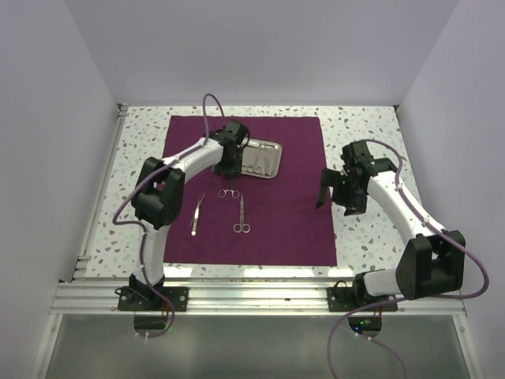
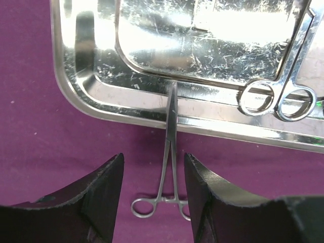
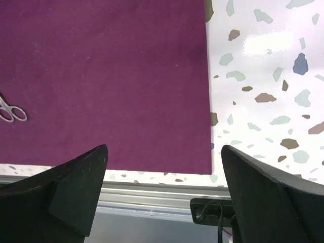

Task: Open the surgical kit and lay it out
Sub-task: Pick up the medical item from the surgical kit.

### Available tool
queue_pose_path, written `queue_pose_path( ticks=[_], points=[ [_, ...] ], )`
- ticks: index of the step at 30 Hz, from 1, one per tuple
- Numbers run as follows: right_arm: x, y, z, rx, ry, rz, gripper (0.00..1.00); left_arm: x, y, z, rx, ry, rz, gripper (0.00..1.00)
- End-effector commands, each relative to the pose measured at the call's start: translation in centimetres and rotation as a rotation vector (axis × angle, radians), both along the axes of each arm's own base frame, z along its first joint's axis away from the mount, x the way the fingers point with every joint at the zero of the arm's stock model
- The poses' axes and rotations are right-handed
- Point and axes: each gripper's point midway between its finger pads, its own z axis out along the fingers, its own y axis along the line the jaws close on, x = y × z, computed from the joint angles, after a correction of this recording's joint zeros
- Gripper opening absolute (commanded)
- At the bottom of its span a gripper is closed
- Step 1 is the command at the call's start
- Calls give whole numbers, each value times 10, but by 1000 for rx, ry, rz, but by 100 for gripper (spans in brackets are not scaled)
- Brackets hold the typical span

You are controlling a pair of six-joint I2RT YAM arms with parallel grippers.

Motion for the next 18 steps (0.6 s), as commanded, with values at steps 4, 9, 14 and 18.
queue_pose_path(
  ticks=[4,9,14,18],
  points=[
    [6,-5,16,-19,-47,-6,98,19,-14,-2,-43,-41,-46,49],
    [6,-5,15,-21,-41,-5,98,15,-13,-19,-34,-11,-47,41],
    [8,-4,14,-22,-39,0,98,15,-13,-26,-28,-1,-45,6],
    [9,-3,13,-15,-37,1,98,20,-14,-19,-27,-10,-45,0]
  ],
)
